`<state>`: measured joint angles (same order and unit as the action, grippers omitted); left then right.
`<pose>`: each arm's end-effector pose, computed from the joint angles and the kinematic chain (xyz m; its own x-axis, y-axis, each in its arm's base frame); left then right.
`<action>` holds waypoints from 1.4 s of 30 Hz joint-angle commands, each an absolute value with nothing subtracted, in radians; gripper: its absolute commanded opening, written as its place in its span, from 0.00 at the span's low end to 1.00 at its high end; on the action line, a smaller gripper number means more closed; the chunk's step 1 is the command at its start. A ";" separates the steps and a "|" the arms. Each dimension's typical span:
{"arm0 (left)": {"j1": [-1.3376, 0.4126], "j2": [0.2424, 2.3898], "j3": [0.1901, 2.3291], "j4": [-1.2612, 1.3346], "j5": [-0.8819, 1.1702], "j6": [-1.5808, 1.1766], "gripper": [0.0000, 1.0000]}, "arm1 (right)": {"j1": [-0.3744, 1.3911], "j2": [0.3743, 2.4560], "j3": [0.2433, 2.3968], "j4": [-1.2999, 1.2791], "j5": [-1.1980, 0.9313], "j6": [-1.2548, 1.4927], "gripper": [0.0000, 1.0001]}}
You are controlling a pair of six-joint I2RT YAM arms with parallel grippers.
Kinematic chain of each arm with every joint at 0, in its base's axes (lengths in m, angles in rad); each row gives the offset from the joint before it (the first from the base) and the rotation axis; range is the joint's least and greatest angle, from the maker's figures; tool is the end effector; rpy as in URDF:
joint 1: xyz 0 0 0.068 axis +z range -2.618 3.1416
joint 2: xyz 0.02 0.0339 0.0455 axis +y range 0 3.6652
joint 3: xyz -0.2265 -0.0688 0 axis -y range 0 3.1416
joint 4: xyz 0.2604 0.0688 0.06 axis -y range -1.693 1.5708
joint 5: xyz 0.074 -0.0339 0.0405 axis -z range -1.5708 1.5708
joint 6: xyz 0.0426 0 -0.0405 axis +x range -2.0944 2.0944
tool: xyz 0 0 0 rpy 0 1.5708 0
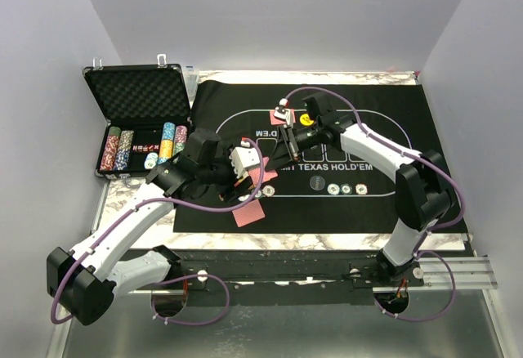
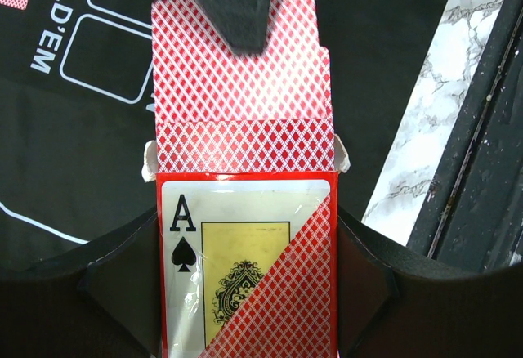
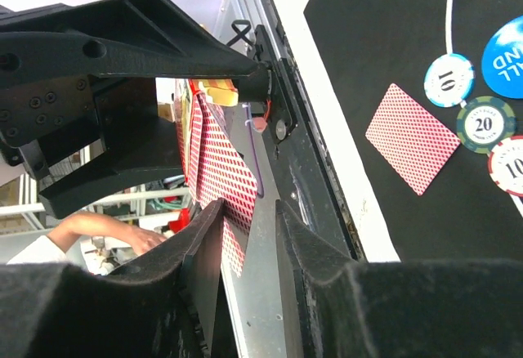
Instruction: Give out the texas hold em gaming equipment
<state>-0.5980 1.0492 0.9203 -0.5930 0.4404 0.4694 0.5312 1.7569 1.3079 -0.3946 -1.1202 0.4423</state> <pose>0.2026 -0.1600 0.2615 -0.1371 0.5885 -0.7968 0.9371 0.3378 0.0883 0.3117 0.2276 0.2080 -0.8974 -0.3110 -0.3130 -0.3900 0.2274 0.8923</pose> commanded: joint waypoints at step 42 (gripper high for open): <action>-0.588 0.991 0.871 -0.535 0.456 0.454 0.00 | 0.202 1.663 1.076 -0.939 -0.947 -0.074 0.01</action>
